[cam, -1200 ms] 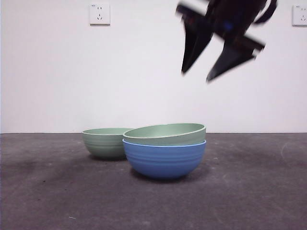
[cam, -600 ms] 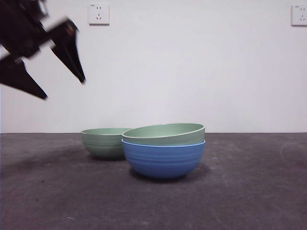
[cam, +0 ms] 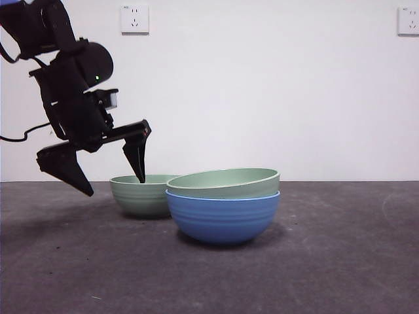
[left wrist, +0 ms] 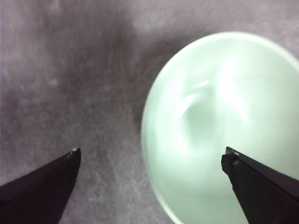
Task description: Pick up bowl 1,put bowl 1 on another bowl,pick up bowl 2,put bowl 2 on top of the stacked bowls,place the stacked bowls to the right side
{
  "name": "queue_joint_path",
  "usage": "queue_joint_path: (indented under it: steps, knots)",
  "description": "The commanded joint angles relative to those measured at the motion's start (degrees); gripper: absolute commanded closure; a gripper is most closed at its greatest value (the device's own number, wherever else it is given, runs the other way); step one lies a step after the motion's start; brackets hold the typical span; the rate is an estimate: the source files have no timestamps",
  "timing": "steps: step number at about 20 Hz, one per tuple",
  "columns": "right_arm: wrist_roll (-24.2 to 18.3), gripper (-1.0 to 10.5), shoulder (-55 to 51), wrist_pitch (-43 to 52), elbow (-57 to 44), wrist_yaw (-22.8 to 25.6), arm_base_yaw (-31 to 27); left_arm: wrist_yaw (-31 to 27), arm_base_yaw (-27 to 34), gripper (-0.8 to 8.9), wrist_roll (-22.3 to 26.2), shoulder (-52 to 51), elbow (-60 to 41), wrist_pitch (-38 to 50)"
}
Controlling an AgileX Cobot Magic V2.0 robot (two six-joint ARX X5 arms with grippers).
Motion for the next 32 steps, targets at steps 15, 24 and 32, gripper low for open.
queue_joint_path:
  steps: [15,24,32]
  knots:
    - [-0.5,6.6,0.0,-0.1,0.1,0.2,0.0,1.7,-0.5,8.22,-3.1,0.5,0.0,2.3]
    - [-0.5,6.6,0.0,-0.8,0.1,0.2,0.0,5.0,-1.9,8.22,3.6,-12.6,3.9,-6.6]
    - [0.7,6.6,0.0,-0.8,0.1,0.2,0.0,2.2,-15.5,8.22,11.2,-18.3,3.9,-16.5]
